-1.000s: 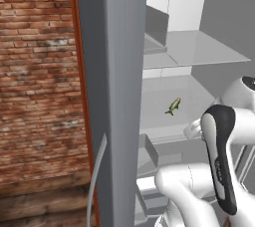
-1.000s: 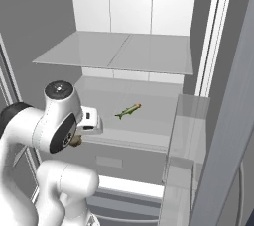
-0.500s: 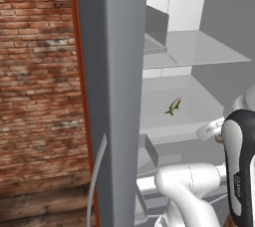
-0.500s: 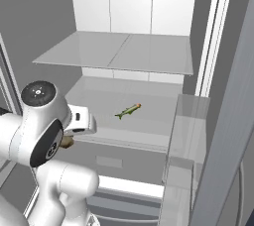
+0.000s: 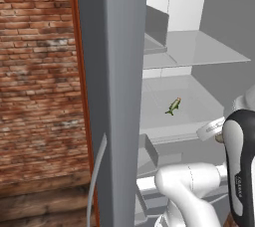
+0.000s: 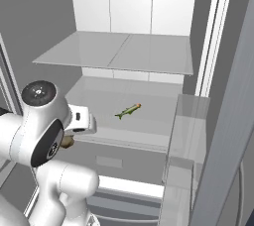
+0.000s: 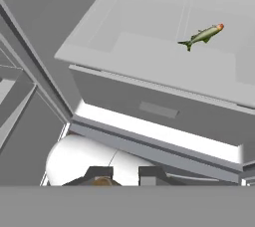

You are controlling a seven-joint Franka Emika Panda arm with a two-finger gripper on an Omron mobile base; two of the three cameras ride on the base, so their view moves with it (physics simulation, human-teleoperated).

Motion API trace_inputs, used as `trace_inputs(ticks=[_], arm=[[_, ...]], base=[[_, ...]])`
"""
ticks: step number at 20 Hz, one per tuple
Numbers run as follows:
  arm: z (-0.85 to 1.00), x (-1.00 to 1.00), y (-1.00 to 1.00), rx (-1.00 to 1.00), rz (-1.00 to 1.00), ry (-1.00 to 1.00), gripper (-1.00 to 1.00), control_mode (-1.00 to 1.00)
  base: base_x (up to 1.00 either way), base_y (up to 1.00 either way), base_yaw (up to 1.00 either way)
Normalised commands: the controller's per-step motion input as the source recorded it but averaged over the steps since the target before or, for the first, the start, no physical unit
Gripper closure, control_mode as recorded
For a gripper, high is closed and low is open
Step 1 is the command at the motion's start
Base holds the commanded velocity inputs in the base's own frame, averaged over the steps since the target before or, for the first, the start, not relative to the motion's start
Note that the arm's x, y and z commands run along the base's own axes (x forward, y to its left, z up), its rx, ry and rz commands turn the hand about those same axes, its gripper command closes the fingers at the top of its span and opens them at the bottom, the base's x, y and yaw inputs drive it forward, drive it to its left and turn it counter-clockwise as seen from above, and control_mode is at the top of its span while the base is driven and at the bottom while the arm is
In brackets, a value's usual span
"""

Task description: Retrieve the bottle and the shaker from the cabinet and place them next to the mixing bowl on the counter. Then add garlic from the fridge to the mixing bowl.

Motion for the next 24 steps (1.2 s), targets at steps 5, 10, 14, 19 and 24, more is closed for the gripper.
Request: trace_inputs(ticks=[5, 10, 14, 19, 24], arm=[[0.00, 0.00, 0.00, 0.00, 0.00, 0.00, 1.00, 1.00], [0.00, 0.00, 0.00, 0.00, 0.00, 0.00, 1.00, 1.00], [0.00, 0.00, 0.00, 0.00, 0.00, 0.00, 1.00, 1.00], [0.00, 0.00, 0.00, 0.00, 0.00, 0.00, 1.00, 1.00], [0.00, 0.00, 0.00, 0.00, 0.00, 0.00, 1.00, 1.00]], base=[[-0.34, 0.00, 0.00], [-0.91, -0.01, 0.00], [-1.00, -0.07, 0.00], [-1.00, -0.09, 0.00], [-1.00, -0.04, 0.00]])
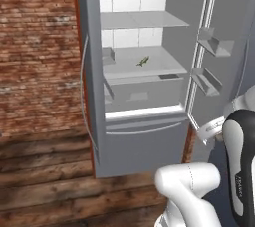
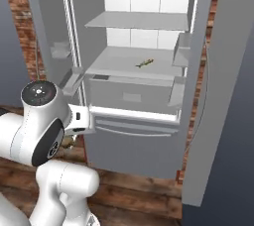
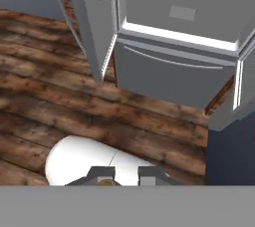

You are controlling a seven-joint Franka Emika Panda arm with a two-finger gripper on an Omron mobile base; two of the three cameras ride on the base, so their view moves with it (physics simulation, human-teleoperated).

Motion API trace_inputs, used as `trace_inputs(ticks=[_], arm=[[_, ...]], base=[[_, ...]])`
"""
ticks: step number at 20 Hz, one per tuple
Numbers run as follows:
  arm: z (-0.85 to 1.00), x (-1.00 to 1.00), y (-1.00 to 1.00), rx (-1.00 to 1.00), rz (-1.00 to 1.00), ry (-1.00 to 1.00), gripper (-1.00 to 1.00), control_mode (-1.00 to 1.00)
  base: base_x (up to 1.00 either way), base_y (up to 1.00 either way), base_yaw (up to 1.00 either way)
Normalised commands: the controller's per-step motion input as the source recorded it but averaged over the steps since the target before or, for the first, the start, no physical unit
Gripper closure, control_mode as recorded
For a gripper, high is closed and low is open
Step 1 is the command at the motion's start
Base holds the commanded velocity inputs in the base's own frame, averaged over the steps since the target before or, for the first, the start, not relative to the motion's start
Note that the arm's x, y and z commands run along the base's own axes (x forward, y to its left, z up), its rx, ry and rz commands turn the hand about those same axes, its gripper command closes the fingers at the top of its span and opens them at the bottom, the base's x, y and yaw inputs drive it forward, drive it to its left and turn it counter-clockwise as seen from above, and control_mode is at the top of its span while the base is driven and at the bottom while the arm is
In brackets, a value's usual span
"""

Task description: Retrieve the bottle and the shaker from the cabinet and place them next to the mixing bowl on the counter. Then add garlic from the fridge to the mixing bowl.

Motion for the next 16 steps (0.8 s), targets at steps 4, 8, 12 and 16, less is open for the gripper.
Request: trace_inputs(ticks=[4, 8, 12, 16], arm=[[0.00, 0.00, 0.00, 0.00, 0.00, 0.00, 1.00, 1.00], [0.00, 0.00, 0.00, 0.00, 0.00, 0.00, 1.00, 1.00], [0.00, 0.00, 0.00, 0.00, 0.00, 0.00, 1.00, 1.00], [0.00, 0.00, 0.00, 0.00, 0.00, 0.00, 1.00, 1.00]], base=[[-1.00, 0.00, 0.00], [-1.00, 0.00, 0.00], [-1.00, 0.00, 0.00], [-1.00, 0.00, 0.00]])
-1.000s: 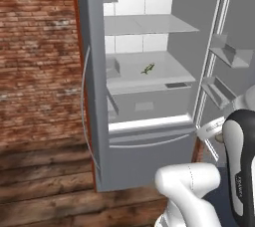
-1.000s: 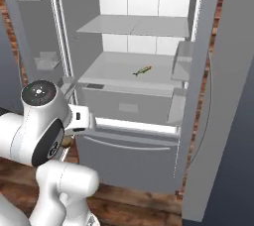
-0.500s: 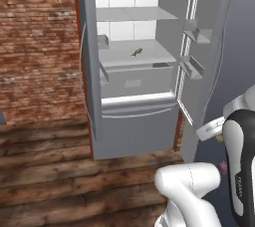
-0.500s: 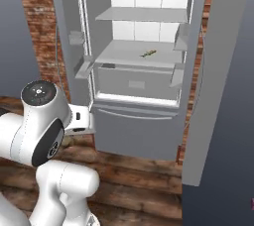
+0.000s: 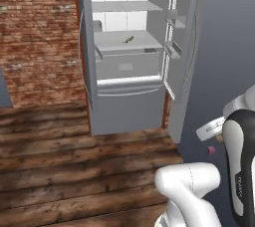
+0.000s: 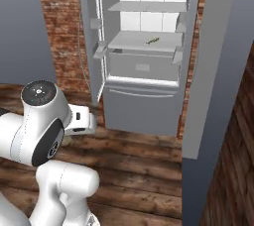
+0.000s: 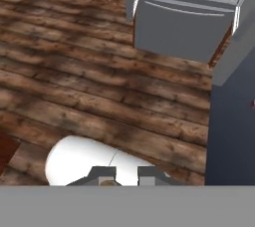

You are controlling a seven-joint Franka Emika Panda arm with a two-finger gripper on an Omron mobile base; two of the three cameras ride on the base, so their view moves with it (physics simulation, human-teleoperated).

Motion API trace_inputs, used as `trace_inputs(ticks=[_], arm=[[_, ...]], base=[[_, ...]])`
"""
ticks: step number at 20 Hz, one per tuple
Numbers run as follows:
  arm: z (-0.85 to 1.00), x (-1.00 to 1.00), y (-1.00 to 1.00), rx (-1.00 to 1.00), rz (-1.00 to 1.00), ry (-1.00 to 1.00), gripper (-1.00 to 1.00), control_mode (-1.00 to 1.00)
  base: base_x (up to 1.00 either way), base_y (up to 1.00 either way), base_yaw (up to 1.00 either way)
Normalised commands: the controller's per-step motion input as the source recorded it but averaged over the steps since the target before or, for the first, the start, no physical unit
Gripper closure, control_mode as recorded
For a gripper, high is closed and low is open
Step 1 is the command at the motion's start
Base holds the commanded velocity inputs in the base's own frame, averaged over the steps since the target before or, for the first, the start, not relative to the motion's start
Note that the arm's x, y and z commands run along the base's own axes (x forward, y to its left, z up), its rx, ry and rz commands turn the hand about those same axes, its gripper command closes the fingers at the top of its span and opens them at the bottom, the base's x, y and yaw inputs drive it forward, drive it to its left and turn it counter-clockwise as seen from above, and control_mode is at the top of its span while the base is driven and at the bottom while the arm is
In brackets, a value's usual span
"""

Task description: Retrieve the bottle and the shaker from the cabinet and place them next to the mixing bowl on the counter. Then add garlic from the fridge to the mixing bowl.

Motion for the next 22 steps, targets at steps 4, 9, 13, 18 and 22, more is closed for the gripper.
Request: trace_inputs(ticks=[4, 9, 13, 18, 22], arm=[[0.00, 0.00, 0.00, 0.00, 0.00, 0.00, 1.00, 1.00], [0.00, 0.00, 0.00, 0.00, 0.00, 0.00, 1.00, 1.00], [0.00, 0.00, 0.00, 0.00, 0.00, 0.00, 1.00, 1.00], [0.00, 0.00, 0.00, 0.00, 0.00, 0.00, 1.00, 1.00], [0.00, 0.00, 0.00, 0.00, 0.00, 0.00, 1.00, 1.00]], base=[[-1.00, 0.00, 0.00], [-1.00, 0.00, 0.00], [-1.00, 0.00, 0.00], [-1.00, 0.00, 0.00], [-1.00, 0.00, 0.00]])
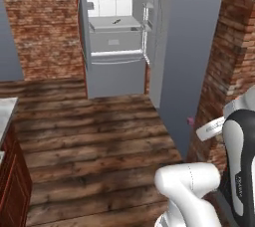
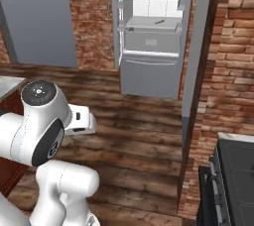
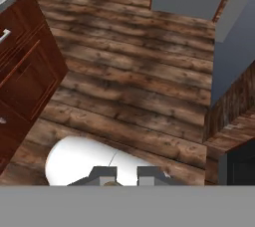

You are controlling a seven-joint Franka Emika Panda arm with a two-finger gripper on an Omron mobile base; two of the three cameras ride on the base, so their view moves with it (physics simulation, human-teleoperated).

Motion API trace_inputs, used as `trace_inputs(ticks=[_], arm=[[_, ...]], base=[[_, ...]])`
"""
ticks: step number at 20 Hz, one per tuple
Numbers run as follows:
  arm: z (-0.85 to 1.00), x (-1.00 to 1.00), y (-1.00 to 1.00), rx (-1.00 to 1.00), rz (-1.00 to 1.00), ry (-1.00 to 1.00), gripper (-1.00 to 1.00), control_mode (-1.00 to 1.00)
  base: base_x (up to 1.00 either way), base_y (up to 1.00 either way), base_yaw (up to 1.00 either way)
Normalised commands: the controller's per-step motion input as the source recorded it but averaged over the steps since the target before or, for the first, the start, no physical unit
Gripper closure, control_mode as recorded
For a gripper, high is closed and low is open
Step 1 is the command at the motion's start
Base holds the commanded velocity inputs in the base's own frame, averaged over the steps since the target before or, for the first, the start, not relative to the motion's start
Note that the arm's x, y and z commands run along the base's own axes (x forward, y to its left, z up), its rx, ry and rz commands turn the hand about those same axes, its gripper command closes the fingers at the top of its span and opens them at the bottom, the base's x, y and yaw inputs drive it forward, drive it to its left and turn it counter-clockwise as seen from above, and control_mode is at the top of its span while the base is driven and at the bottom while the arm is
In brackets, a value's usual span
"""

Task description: Retrieve the bottle and the shaker from the cabinet and place them next to the mixing bowl on the counter. Then add garlic from the fridge to the mixing bowl.

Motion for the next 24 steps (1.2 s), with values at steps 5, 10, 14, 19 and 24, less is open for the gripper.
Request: trace_inputs(ticks=[5, 10, 14, 19, 24], arm=[[0.00, 0.00, 0.00, 0.00, 0.00, 0.00, 1.00, 1.00], [0.00, 0.00, 0.00, 0.00, 0.00, 0.00, 1.00, 1.00], [0.00, 0.00, 0.00, 0.00, 0.00, 0.00, 1.00, 1.00], [0.00, 0.00, 0.00, 0.00, 0.00, 0.00, 1.00, 1.00], [0.00, 0.00, 0.00, 0.00, 0.00, 0.00, 1.00, 1.00]], base=[[-1.00, 0.00, 0.00], [-1.00, 0.00, 0.00], [-1.00, 0.00, 0.00], [-1.00, 0.00, 0.00], [-1.00, 0.00, 0.00]])
